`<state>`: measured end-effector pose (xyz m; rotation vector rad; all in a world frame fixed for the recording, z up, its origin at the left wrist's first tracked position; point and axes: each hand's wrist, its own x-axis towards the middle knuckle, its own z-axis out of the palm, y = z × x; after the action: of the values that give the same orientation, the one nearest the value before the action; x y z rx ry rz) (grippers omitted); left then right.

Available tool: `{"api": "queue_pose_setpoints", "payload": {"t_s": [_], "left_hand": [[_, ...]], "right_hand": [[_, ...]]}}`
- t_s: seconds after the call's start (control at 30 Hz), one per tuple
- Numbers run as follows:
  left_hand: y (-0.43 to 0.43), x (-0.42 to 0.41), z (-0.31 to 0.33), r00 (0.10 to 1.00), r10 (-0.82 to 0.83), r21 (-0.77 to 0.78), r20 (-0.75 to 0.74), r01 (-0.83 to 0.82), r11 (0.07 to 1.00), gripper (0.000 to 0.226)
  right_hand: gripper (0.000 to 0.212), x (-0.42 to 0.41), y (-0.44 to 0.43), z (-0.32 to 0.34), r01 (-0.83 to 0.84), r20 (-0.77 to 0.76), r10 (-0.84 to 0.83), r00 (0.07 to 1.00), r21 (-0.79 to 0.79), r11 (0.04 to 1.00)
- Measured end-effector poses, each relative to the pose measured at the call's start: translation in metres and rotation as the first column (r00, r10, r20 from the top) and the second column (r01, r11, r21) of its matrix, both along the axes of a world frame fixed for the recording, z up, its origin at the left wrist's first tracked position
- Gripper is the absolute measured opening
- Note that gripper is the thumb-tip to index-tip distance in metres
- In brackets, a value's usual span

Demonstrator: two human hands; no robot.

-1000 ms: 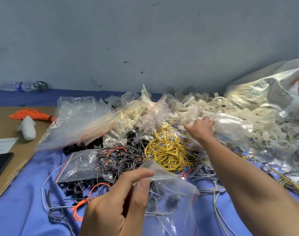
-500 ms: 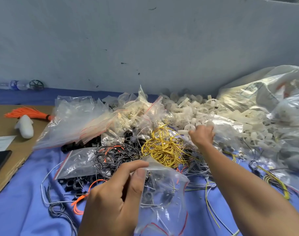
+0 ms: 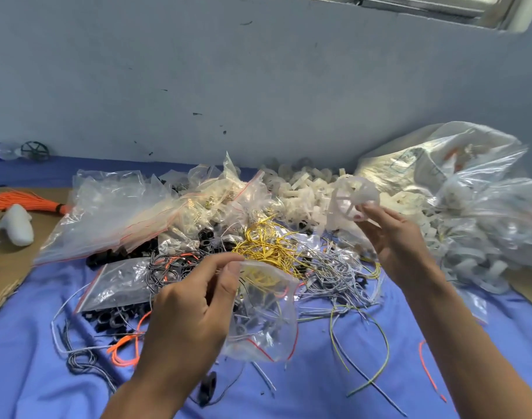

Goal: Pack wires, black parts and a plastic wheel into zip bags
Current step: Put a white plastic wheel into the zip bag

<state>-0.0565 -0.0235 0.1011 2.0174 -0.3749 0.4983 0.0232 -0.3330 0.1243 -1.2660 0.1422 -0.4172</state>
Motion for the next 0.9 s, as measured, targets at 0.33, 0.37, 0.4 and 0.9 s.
{"api": "queue_pose_setpoints", "payload": {"t_s": [0.33, 0.37, 0.4, 0.9], "left_hand": [[-0.011, 0.019, 0.009, 0.999, 0.002, 0.016, -0.033, -0.001, 1.0, 0.027], [-0.012, 0.021, 0.009, 0.999, 0.0, 0.016, -0.037, 0.001, 1.0, 0.026], [-0.012, 0.023, 0.009, 0.999, -0.005, 0.014, -0.043, 0.005, 1.0, 0.027], [-0.002, 0.034, 0.022, 0.993, -0.068, 0.026, -0.096, 0.07, 0.997, 0.027]], "right_hand": [[0.02, -0.117, 0.071, 0.044, -0.433, 0.142, 0.425, 0.894, 0.032, 0.901], [0.021, -0.12, 0.08, 0.042, -0.463, 0.124, 0.46, 0.879, -0.009, 0.887], [0.021, -0.121, 0.087, 0.038, -0.486, 0.104, 0.488, 0.866, -0.043, 0.873], [0.016, -0.109, 0.113, 0.02, -0.156, 0.043, 0.201, 0.979, -0.483, 0.861]]}}
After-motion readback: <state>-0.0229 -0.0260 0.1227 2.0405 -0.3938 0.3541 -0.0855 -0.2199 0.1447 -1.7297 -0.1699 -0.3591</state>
